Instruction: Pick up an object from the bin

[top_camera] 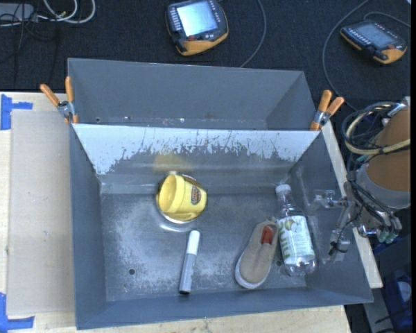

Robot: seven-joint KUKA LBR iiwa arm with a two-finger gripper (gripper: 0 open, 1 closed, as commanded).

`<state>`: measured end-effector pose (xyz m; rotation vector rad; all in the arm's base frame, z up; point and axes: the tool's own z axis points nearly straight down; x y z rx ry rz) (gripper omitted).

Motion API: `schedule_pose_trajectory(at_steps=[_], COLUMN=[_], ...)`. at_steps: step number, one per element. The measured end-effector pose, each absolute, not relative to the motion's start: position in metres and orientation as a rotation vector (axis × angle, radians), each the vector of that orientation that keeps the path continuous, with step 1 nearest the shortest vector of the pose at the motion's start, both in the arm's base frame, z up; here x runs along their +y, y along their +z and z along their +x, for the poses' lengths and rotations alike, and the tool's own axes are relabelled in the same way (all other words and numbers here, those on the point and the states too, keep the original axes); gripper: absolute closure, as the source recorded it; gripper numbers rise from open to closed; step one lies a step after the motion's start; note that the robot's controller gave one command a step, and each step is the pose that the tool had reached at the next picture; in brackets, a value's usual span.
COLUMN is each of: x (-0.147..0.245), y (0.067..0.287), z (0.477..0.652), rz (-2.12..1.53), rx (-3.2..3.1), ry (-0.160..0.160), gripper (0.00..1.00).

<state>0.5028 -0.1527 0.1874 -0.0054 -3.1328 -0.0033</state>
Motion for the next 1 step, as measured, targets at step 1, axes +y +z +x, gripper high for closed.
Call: schedule_pose_trajectory(at_steps=[1], x=[-0.0728], y=[0.1116], z=[0.5033], rz=[0.078], rx=[-3.123], ry=[-0.014], gripper=[0.0])
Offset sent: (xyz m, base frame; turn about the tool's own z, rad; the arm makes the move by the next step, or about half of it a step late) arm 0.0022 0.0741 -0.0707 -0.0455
